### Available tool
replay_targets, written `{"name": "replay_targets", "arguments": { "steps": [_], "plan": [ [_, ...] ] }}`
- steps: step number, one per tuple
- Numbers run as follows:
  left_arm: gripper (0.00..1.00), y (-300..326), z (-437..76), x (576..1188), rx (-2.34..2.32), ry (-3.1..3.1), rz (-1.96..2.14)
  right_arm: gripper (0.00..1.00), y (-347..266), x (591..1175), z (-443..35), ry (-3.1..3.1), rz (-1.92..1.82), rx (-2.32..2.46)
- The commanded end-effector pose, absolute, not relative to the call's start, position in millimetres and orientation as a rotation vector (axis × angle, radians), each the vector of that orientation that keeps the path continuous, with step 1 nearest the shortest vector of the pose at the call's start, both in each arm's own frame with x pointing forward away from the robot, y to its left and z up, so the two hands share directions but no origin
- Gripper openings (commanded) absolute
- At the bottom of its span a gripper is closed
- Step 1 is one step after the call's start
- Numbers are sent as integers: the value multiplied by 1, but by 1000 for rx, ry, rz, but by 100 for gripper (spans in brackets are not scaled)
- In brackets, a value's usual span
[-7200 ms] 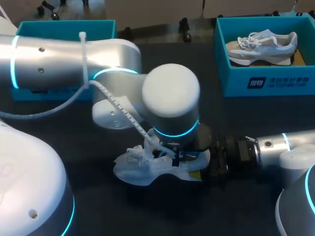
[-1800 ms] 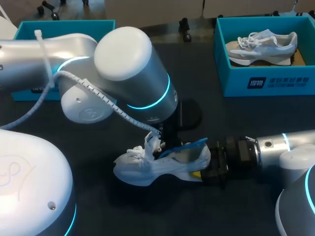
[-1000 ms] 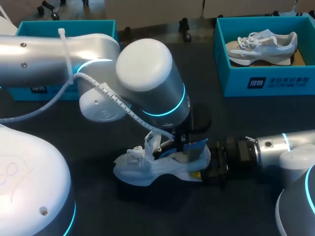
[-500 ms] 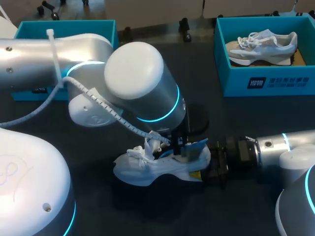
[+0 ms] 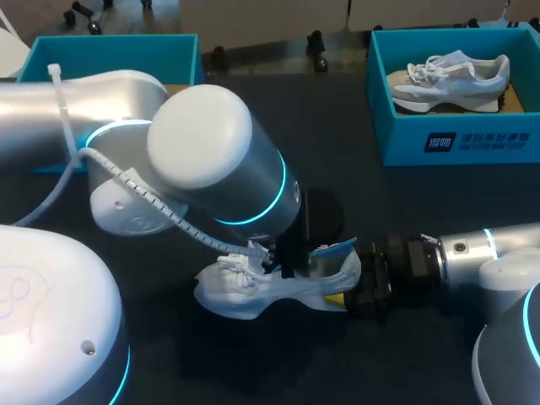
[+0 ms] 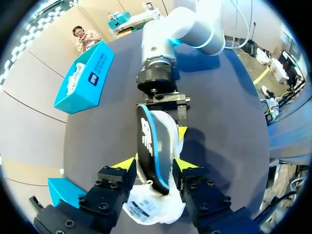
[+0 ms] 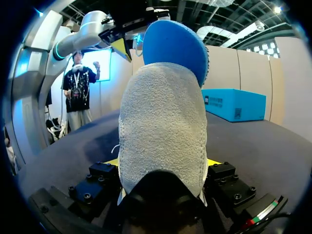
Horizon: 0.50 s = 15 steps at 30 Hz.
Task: Take the shoe out of the shoebox, open the shoe tongue, remove and reinsert the insole, then place the shoe into the shoebox
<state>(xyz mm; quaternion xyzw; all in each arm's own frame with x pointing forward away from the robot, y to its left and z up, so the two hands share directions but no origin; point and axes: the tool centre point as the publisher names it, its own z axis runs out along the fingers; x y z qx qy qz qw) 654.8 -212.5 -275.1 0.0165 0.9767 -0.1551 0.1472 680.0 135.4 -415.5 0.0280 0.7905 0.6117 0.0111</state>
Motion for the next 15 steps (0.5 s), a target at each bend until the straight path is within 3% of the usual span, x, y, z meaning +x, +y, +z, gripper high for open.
{"name": "replay_targets", "arguments": {
  "steps": [1, 4, 15],
  "plan": [
    [50, -208, -278, 649, 55, 2811, -458, 0, 136, 679, -414, 2471, 1903, 87],
    [54, -208, -282, 645, 62, 2795, -476, 0, 136, 679, -414, 2471, 1903, 87],
    [50, -216, -294, 651, 32, 2700, -558, 0, 136, 679, -414, 2471, 1903, 87]
  ]
}}
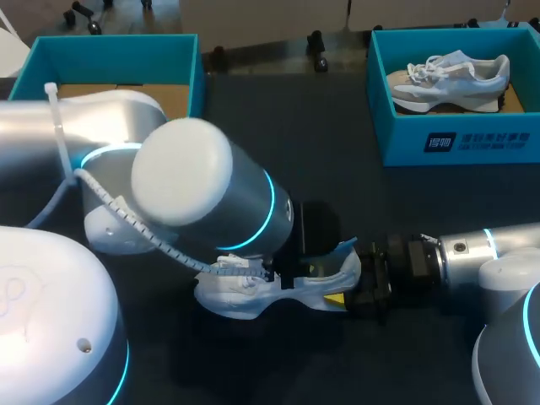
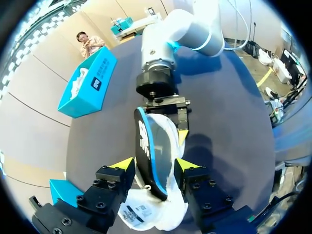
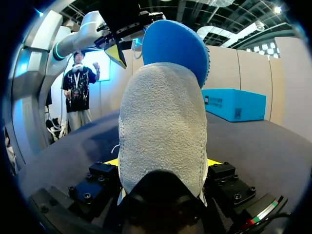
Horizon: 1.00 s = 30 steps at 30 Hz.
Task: Take the shoe out of the shoebox, open the shoe tongue, remove and reinsert the insole, then place the shoe into the shoebox
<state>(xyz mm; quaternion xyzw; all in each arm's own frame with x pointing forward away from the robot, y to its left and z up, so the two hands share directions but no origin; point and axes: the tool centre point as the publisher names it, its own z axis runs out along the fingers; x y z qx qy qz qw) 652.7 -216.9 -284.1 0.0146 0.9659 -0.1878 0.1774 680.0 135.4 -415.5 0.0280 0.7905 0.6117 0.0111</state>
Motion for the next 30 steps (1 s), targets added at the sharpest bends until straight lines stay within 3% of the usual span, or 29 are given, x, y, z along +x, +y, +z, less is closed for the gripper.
{"name": "replay_targets", "arguments": {
  "steps": [1, 30],
  "plan": [
    [50, -216, -295, 651, 30, 2696, -559, 0, 136, 679, -414, 2471, 1903, 87],
    [46, -243, -310, 660, -51, 2469, -516, 0, 136, 679, -414, 2471, 1903, 87]
  ]
}}
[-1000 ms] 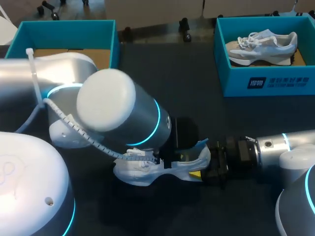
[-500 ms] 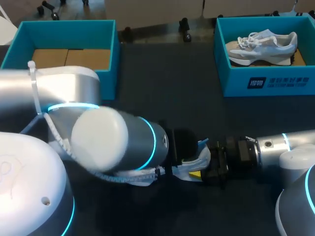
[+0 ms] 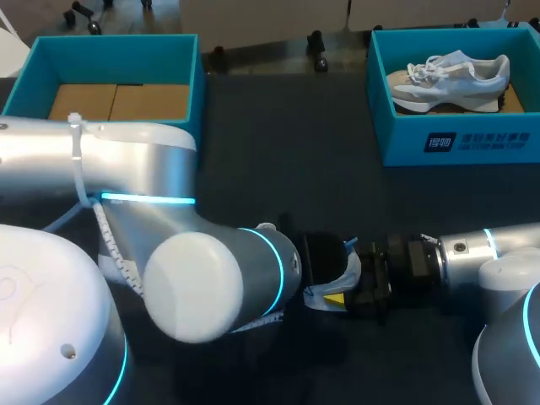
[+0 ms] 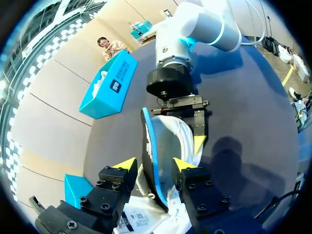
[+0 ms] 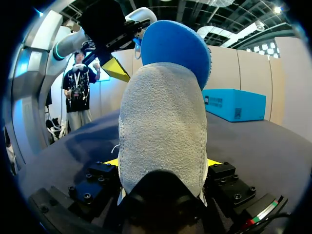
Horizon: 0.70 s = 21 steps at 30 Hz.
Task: Take the shoe out of the shoebox, open the shoe tongue, remove and reinsert the insole, then place the shoe into the shoebox
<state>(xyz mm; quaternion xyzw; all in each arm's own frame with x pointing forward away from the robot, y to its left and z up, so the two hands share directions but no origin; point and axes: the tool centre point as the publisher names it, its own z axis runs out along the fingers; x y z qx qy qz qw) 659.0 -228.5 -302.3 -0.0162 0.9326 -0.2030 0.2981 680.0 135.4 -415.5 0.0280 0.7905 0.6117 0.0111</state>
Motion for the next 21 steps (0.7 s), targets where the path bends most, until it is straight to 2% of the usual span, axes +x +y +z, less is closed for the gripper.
{"name": "replay_targets", "arguments": {
  "steps": [1, 21],
  "plan": [
    [46, -244, -311, 662, -50, 2468, -514, 0, 136, 679, -414, 2471, 1903, 87],
    [39, -240, -324, 683, -6, 2458, -546, 0, 136, 679, -414, 2471, 1903, 87]
  ]
}}
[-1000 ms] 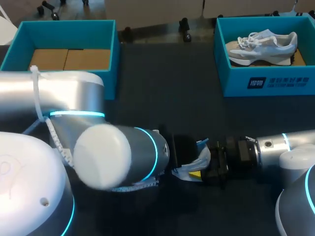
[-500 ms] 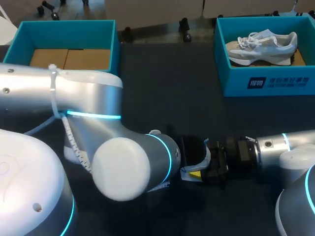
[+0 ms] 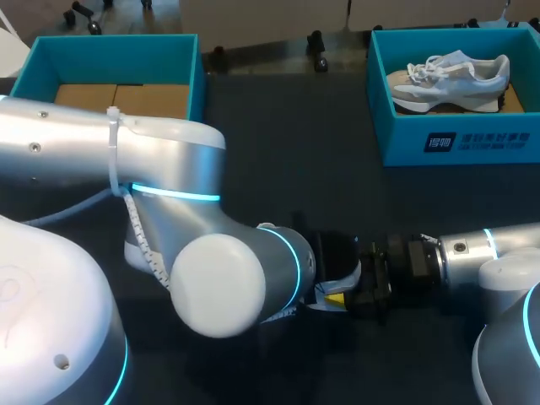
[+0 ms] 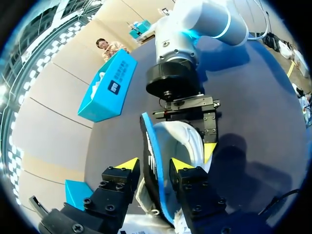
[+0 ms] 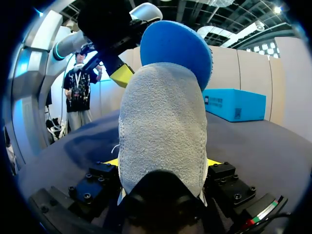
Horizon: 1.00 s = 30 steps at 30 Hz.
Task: Take the shoe out of the shoebox, open the shoe tongue, remove and reinsert the insole, then place the shoe into the shoebox
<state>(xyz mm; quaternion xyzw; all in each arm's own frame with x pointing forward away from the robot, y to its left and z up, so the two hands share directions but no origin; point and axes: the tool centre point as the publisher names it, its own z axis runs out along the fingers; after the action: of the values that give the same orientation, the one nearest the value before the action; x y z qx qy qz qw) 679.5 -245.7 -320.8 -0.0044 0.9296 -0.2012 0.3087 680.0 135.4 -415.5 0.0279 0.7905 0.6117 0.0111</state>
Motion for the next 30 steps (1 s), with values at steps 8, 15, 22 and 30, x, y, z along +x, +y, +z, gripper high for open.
{"name": "replay_targets", "arguments": {
  "steps": [8, 15, 22, 30],
  "plan": [
    [38, -236, -332, 689, 8, 2465, -537, 0, 136, 679, -414, 2471, 1903, 87],
    [28, -235, -334, 691, 14, 2474, -532, 0, 136, 679, -414, 2471, 1903, 87],
    [0, -234, -335, 693, 15, 2481, -537, 0, 136, 679, -414, 2471, 1903, 87],
    [0, -241, -328, 691, -30, 2523, -556, 0, 136, 679, -414, 2471, 1903, 87]
  ]
}}
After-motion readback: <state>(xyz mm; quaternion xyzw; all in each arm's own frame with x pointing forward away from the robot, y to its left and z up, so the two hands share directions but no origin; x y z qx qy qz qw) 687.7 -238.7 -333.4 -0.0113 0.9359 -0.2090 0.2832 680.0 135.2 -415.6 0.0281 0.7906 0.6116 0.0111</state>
